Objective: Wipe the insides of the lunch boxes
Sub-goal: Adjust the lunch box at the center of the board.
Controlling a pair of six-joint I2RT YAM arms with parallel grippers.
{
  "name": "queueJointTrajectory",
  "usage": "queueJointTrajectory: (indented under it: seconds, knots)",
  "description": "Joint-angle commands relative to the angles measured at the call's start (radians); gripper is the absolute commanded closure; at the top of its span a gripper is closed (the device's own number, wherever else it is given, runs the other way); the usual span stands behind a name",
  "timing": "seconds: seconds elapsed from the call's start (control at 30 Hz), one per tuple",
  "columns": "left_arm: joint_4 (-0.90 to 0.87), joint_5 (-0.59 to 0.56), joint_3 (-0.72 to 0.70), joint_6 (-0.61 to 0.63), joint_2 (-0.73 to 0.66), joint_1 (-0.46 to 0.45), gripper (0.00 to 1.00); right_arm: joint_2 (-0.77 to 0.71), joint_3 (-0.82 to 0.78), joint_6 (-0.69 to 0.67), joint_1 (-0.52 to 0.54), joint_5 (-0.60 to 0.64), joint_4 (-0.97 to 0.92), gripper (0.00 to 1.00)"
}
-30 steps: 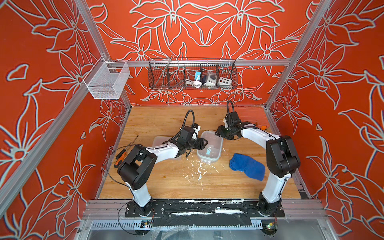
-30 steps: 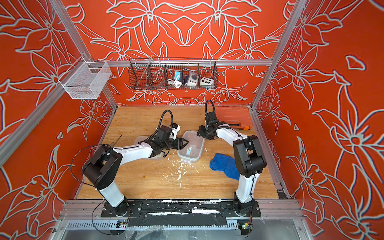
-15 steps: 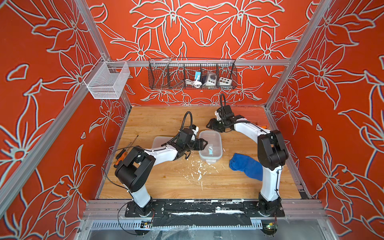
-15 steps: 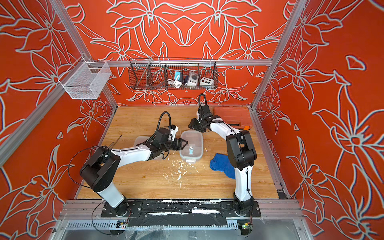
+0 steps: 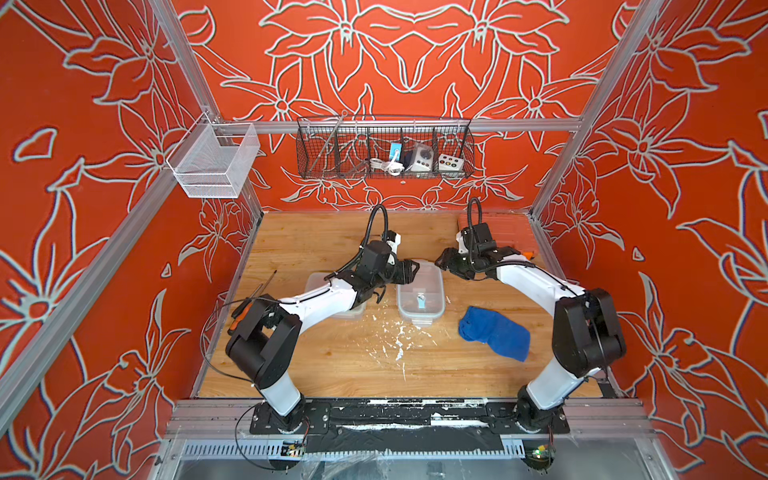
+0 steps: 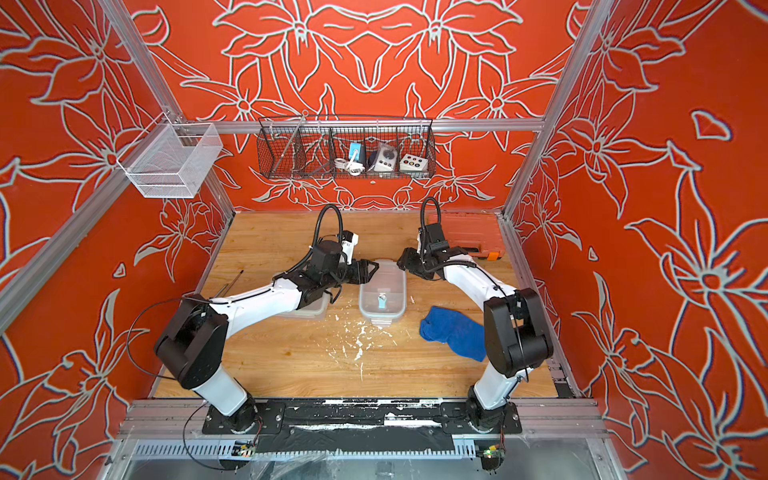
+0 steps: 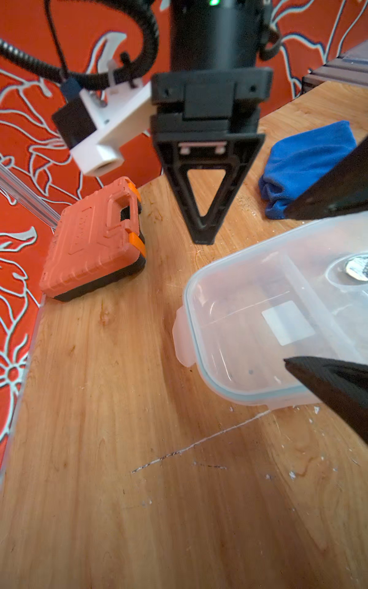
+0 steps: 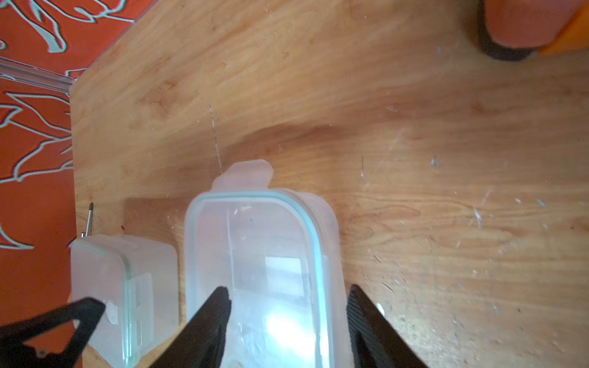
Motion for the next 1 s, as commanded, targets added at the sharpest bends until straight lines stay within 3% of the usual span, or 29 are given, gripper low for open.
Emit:
queueJointTrajectory:
  seconds: [0.0, 0.23, 0.53, 0.8, 0.97]
  knots:
    - [-0.067, -0.005, -0.02, -0.014, 0.039, 0.0, 0.34, -0.033, -0.08, 0.05, 0.003, 0.011, 0.03, 0.38]
    - [-0.054, 0.029, -0.051, -0.062, 0.061, -0.002, 0.35, 0.01, -0.121, 0.097, 0.006, -0.075, 0.111, 0.39]
    - [-0.011, 0.054, -0.06, -0.107, 0.078, -0.014, 0.35, 0.099, -0.002, 0.108, 0.011, -0.133, 0.136, 0.43]
    - [-0.03, 0.024, -0.036, -0.113, 0.085, -0.016, 0.35, 0.216, 0.133, 0.119, 0.043, -0.167, 0.141, 0.44]
    - [-0.09, -0.052, -0.007, -0.107, 0.08, -0.012, 0.35, 0.238, 0.194, 0.109, 0.059, -0.139, 0.089, 0.44]
